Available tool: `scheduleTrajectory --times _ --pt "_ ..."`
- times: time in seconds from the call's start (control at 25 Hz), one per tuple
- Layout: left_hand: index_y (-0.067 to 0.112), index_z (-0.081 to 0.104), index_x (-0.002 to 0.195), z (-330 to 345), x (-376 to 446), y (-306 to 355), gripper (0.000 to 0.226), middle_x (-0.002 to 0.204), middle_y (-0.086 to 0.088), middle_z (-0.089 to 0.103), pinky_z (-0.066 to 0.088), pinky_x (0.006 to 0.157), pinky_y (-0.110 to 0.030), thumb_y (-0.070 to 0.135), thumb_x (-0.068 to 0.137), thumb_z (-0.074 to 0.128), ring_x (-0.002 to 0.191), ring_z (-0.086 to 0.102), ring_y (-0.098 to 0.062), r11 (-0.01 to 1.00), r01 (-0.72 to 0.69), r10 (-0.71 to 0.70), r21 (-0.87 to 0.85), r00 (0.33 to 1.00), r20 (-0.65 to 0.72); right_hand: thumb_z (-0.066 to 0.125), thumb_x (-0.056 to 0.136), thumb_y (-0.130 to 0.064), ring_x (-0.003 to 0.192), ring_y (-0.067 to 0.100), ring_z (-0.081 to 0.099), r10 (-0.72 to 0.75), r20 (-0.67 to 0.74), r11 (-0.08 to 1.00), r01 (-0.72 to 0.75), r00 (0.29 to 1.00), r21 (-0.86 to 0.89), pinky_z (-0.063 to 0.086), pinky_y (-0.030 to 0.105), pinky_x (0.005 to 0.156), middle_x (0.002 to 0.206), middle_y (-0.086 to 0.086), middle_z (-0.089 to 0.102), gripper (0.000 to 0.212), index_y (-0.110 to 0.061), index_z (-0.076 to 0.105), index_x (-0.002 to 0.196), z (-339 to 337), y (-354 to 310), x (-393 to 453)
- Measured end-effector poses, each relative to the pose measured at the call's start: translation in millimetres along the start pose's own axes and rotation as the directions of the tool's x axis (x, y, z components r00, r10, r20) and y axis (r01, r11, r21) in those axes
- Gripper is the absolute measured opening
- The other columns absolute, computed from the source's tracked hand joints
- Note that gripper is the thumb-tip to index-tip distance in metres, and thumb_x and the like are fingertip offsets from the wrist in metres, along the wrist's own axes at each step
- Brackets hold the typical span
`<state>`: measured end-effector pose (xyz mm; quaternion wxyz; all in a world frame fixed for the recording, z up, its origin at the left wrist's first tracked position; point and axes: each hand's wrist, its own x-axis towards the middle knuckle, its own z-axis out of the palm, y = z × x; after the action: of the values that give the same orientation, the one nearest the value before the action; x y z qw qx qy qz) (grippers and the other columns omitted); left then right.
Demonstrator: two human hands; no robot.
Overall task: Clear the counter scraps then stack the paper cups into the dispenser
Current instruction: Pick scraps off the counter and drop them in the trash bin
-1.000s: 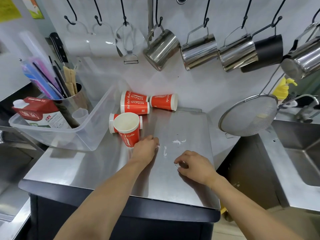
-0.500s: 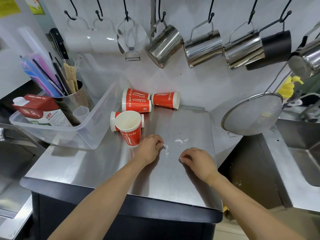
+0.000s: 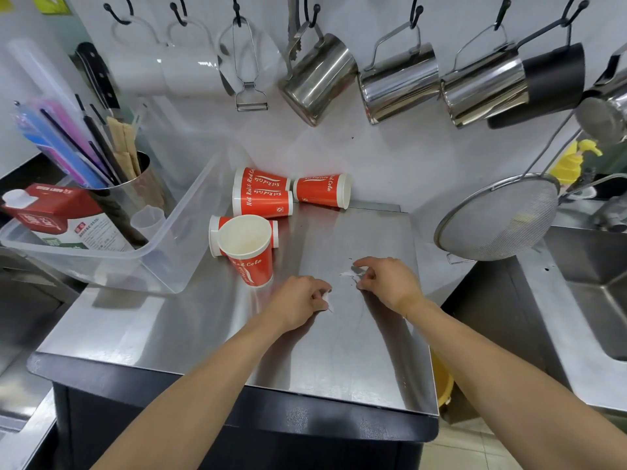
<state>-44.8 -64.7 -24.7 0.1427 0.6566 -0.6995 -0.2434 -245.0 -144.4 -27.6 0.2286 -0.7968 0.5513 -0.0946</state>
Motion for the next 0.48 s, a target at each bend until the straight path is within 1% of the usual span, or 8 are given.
scheduleTrajectory --times 0.08,0.2,0.32,0.4,0.48 --pt "0.015 0.072 0.118 0.9 1.0 -1.0 0.027 0.107 -0.006 0.072 0.046 0.077 -0.024 0.022 0.092 0.068 0.094 0.067 -0.023 0.998 -0.016 0.016 0.055 1.000 -0.002 0.066 0.091 -0.028 0.103 0.015 0.055 -0.006 -0.030 1.000 0.005 1.000 -0.024 0.042 0.030 0.069 0.097 -0.006 0.074 0.033 -0.032 0.067 0.124 5.4 -0.8 3.8" --pt "0.016 0.075 0.112 4.0 0.4 -2.1 0.021 0.109 -0.005 0.071 0.050 0.080 -0.030 0.022 0.094 0.064 0.097 0.066 -0.023 0.993 -0.035 0.038 0.110 0.999 -0.020 0.063 0.094 -0.029 0.102 0.016 0.055 -0.005 -0.081 0.999 0.002 0.997 -0.038 0.043 0.030 0.069 0.099 -0.005 0.074 0.020 -0.029 0.073 0.112 11.4 -2.0 6.1" --pt "0.017 0.076 0.103 8.1 -0.7 -2.3 0.016 0.104 -0.003 0.071 0.047 0.075 -0.028 0.022 0.094 0.063 0.096 0.065 -0.022 0.993 -0.032 0.038 0.116 0.998 -0.051 0.062 0.095 -0.030 0.098 0.016 0.055 0.002 -0.115 0.998 -0.009 0.993 -0.058 0.038 0.029 0.065 0.095 -0.007 0.073 0.012 -0.029 0.074 0.099 14.6 -1.7 5.2" --pt "0.017 0.076 0.099 12.1 -2.4 -2.5 0.014 0.102 -0.002 0.070 0.042 0.071 -0.024 0.021 0.095 0.063 0.095 0.064 -0.021 0.992 -0.028 0.039 0.123 0.995 -0.086 0.060 0.097 -0.030 0.097 0.017 0.054 0.013 -0.142 0.998 -0.022 0.990 -0.065 0.037 0.030 0.064 0.096 -0.005 0.072 0.013 -0.027 0.073 0.098 17.0 -2.8 1.9" --pt "0.018 0.074 0.097 15.8 -6.3 -1.5 0.013 0.100 -0.001 0.068 0.043 0.069 -0.026 0.020 0.096 0.061 0.096 0.062 -0.020 0.991 -0.019 0.037 0.134 0.991 -0.132 0.057 0.099 -0.029 0.099 0.019 0.054 0.002 -0.192 0.995 -0.022 0.981 -0.101 0.038 0.030 0.065 0.100 -0.003 0.070 0.016 -0.023 0.071 0.101 22.2 -5.1 -5.7"
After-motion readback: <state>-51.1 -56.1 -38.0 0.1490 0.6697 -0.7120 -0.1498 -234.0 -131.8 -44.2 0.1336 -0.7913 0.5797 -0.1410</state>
